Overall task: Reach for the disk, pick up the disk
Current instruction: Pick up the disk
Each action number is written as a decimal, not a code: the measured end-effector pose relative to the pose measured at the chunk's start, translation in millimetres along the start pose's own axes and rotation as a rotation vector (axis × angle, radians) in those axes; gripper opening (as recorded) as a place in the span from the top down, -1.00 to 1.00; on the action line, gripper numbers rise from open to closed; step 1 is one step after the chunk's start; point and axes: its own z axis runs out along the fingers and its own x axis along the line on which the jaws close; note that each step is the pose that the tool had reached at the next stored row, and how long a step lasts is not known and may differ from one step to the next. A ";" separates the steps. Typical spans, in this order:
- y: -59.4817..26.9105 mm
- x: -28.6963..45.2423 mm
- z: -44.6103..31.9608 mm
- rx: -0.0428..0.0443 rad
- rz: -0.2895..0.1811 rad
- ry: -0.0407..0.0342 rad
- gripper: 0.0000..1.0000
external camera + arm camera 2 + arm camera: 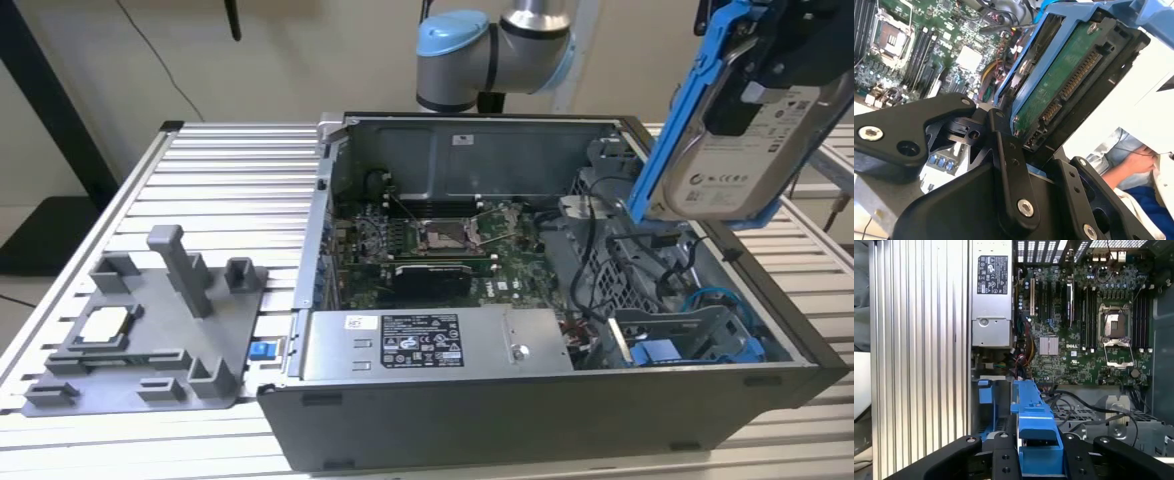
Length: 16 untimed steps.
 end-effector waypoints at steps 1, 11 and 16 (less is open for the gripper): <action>0.0 1.1 0.5 0.0000 0.000 0.0000 1.00; 0.0 4.4 2.2 0.0000 0.000 0.0000 1.00; 0.0 5.7 2.5 0.0000 0.000 0.0000 1.00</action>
